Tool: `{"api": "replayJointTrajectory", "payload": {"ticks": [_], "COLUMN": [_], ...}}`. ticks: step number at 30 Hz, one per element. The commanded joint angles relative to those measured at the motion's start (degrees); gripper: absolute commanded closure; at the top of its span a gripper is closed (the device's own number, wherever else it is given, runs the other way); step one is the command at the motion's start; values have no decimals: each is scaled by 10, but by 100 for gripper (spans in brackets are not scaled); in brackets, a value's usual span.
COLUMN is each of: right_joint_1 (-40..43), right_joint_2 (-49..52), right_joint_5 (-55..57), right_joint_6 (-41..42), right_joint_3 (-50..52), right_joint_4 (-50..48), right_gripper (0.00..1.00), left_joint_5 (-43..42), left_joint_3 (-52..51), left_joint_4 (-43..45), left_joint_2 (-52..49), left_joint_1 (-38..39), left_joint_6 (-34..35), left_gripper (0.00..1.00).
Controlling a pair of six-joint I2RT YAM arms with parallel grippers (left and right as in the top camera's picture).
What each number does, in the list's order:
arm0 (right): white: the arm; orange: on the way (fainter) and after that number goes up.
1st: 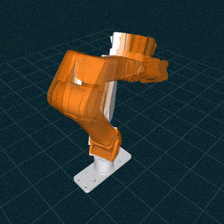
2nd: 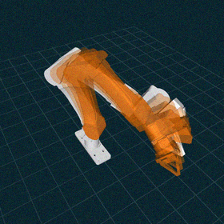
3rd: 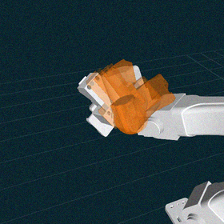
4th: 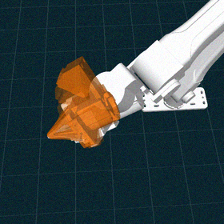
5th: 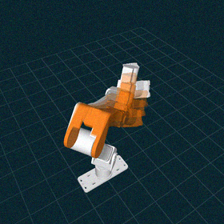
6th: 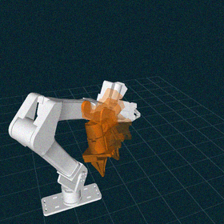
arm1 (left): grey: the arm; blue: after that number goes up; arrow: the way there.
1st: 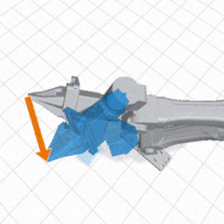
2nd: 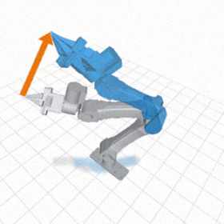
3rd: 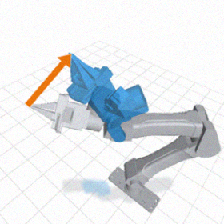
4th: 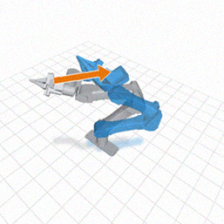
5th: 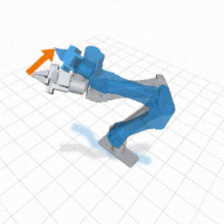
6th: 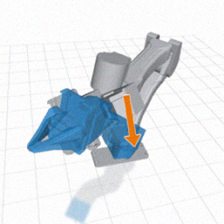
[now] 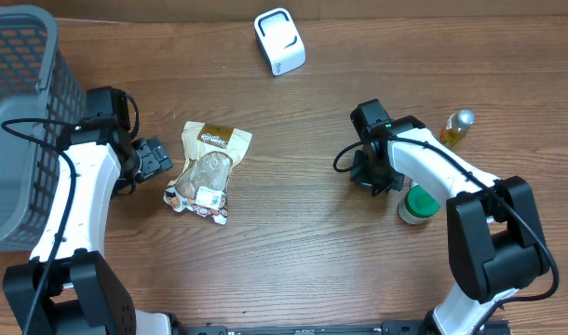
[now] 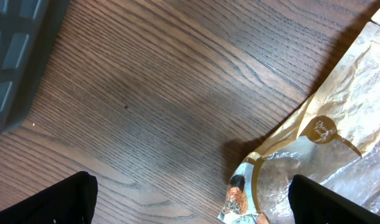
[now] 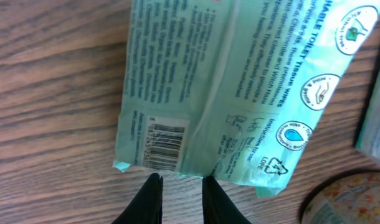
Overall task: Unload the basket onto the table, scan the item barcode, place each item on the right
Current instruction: 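Carry the tissue pack right and set it down near the jar, then move the open right gripper left to the Pantree bread bag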
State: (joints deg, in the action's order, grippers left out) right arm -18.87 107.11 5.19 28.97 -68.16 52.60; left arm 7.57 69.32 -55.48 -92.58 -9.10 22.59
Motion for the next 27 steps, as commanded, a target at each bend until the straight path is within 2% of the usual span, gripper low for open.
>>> {"api": "replayJointTrajectory", "payload": {"ticks": [1,6,12,14,23,25,27], "right_joint_1": [-2,-8,-8,-8,-2,5,17], "right_joint_2": [-3,-3,-2,-2,46,57,58], "right_joint_5": [-60,-148,-99,-93,-2,35,64], "right_joint_6": [-25,-44,-44,-43,-44,-44,-43], "right_joint_3": [-15,-69,-56,-45,-42,-42,-42], "right_joint_4": [9,-6,-163,-187,-172,-148,-120], "right_gripper": [82,82,82,81,76,70,69], "left_joint_5": [3,3,3,3,3,3,3], "left_joint_3": [-1,-1,-1,-1,-1,-1,-1], "left_joint_4": [0,0,0,0,0,0,0], "left_joint_2": [10,10,10,10,10,10,10], "left_joint_1": [-3,-3,-3,-3,-3,-3,-3], "left_joint_6": [8,8,7,7,8,7,7], "left_gripper": [0,1,1,0,0,0,0]}}
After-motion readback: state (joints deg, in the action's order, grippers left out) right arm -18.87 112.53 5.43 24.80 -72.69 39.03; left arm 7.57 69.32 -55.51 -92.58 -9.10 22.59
